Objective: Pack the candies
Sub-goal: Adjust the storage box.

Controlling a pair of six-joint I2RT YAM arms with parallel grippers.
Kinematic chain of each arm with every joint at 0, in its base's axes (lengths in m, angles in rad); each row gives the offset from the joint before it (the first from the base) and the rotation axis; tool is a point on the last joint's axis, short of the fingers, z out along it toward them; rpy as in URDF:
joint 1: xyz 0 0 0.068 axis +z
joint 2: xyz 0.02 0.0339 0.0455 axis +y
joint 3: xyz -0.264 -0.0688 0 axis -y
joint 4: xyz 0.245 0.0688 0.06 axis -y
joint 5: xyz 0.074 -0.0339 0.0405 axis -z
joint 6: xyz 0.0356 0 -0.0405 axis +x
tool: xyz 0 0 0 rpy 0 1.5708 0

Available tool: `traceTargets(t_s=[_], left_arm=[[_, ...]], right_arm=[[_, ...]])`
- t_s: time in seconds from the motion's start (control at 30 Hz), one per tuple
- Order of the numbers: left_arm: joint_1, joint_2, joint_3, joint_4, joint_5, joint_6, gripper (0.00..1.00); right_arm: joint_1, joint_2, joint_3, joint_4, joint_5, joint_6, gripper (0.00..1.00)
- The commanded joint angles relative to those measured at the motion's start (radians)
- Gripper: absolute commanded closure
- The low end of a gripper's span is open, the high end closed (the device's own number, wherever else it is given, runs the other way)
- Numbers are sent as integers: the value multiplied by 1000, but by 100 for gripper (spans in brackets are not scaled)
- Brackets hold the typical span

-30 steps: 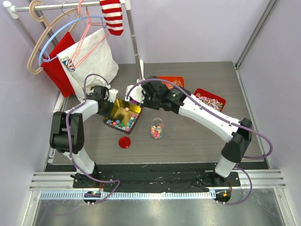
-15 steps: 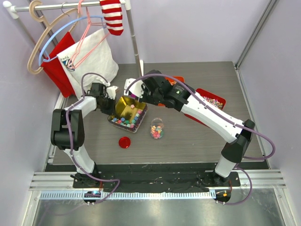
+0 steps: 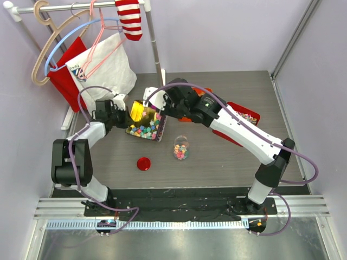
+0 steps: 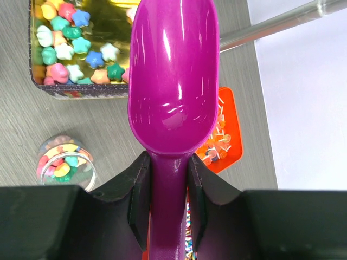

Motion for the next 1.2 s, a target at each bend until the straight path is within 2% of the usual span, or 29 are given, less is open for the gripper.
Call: traceTargets(t_s=[0.0,0.1,0.27,0.37,0.57,0.7,0.8,0.93,1.07,1.17], left_arm=[[1,-93,-18,273,78,-115,100],[2,-119,-47,328,95,-132,100],[30,-111,-32,332,141,-164,100],[33,-87,-5,292,179,-165,100],[41,5,81,117,343,-140,100],[41,37,135,8,305,-95,100],[41,37,146,-24,250,-72,100],[44,60,170,-58,340,-72,100],[45,91,209,-101,366,-70,100],[44,123,248,-179,443,-38,100]], right_arm=[[-9,-26,69,31,30,9,99],[-20,-30,66,37,39,-2,99],[-32,-37,38,54,60,-34,99],[-48,-43,14,65,66,-68,99],[-82,-65,-78,86,105,-148,99],[-101,-74,-98,85,119,-197,99],[-115,-69,-79,69,114,-224,99],[-117,-50,-7,20,99,-255,99],[-117,-27,75,-20,89,-289,99],[-118,-22,133,-33,91,-310,99]])
